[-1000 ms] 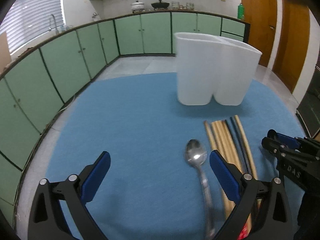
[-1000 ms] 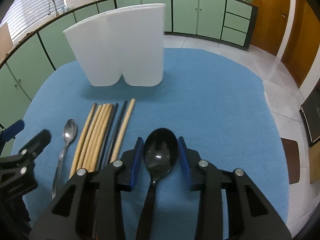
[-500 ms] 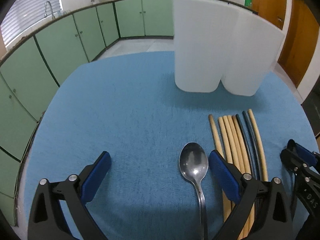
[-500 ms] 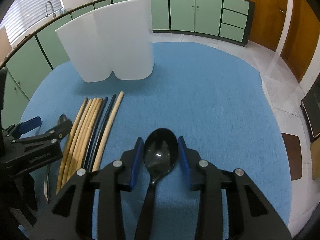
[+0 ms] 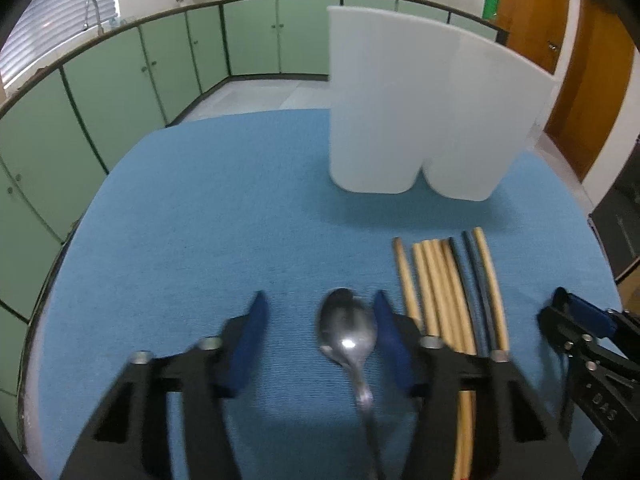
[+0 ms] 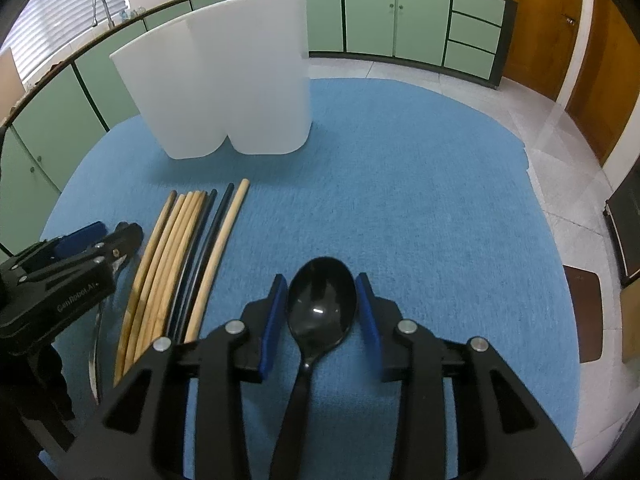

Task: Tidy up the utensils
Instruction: 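Grasp the metal spoon handle with the left tool, then carry both spoons over the white holder and open both tools to drop them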

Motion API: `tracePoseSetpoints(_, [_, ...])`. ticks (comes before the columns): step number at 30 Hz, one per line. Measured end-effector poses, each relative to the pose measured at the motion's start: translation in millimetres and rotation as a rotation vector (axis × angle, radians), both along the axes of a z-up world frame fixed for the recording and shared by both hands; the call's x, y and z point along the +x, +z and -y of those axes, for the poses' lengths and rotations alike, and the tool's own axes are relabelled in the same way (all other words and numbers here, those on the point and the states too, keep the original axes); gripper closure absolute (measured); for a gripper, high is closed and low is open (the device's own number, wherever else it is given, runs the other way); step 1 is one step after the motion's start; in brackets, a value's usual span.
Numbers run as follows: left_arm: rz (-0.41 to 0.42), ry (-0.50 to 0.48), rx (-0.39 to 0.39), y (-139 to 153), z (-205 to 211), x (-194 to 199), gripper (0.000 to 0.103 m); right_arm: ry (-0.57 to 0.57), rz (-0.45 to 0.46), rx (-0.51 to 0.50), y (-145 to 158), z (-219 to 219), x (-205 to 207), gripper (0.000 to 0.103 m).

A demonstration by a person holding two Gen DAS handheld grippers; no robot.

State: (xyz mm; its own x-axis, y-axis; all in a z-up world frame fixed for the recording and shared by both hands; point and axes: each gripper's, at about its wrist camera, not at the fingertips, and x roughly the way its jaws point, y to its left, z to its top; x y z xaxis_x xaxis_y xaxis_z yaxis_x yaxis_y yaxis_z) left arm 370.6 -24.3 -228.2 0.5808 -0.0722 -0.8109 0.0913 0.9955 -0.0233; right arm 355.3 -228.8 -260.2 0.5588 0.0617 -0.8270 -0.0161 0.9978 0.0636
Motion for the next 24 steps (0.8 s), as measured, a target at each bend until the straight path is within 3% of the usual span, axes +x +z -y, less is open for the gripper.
tracePoseSetpoints(2, [0.007, -0.014, -0.011, 1, 0, 0, 0.075, 0.000, 0.002, 0.009, 1, 2, 0, 0.070])
tracePoseSetpoints(7, [0.042, -0.044, -0.084, 7, -7, -3, 0.075, 0.003, 0.097, 0.037, 10, 6, -10, 0.070])
tracePoseSetpoints(11, [0.171, -0.084, -0.144, 21, -20, -23, 0.075, 0.023, 0.219, 0.022, 26, 4, -21, 0.070])
tracePoseSetpoints(15, [0.313, -0.123, -0.154, 38, -21, -45, 0.075, 0.045, 0.309, 0.034, 42, 4, -24, 0.070])
tracePoseSetpoints(24, [0.456, -0.141, -0.182, 58, -15, -73, 0.075, 0.084, 0.430, 0.065, 71, 6, -17, 0.070])
